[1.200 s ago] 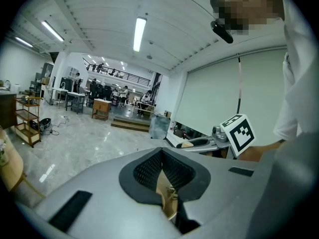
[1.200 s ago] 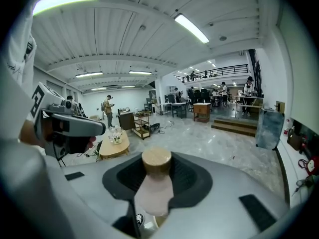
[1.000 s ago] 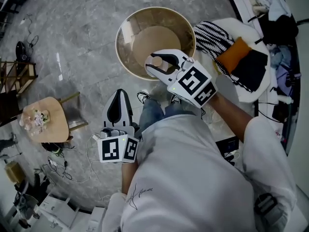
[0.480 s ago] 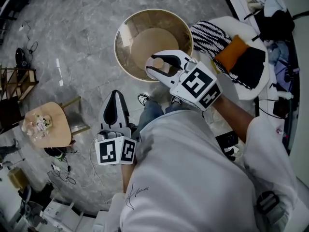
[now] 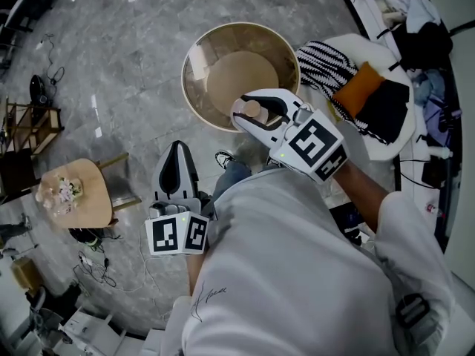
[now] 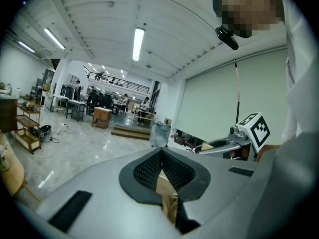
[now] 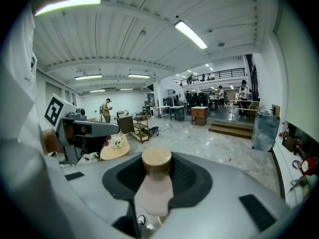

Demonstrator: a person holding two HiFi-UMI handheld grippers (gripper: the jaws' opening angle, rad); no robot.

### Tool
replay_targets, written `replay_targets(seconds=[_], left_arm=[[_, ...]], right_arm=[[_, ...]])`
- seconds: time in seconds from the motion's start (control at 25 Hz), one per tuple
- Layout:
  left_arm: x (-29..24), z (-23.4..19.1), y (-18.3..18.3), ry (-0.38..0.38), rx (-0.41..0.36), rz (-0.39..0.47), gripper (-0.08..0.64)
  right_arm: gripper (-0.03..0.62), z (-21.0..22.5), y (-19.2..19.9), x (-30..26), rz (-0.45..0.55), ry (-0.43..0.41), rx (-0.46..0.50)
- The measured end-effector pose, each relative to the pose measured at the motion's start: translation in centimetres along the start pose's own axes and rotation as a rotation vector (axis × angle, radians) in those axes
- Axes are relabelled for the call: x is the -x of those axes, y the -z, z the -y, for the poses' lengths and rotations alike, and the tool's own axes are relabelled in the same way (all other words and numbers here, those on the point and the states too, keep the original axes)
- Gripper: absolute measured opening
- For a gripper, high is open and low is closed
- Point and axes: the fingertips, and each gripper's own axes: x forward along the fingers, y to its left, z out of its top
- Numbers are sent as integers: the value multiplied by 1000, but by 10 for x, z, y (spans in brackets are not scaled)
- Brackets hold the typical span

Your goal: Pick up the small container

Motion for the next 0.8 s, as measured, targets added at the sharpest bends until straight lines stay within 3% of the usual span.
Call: replay_targets(seconds=[0.8], left_arm=[[-2, -1, 6, 16, 18, -25, 17]], right_arm=[[137, -4, 5, 5, -7, 7, -31]])
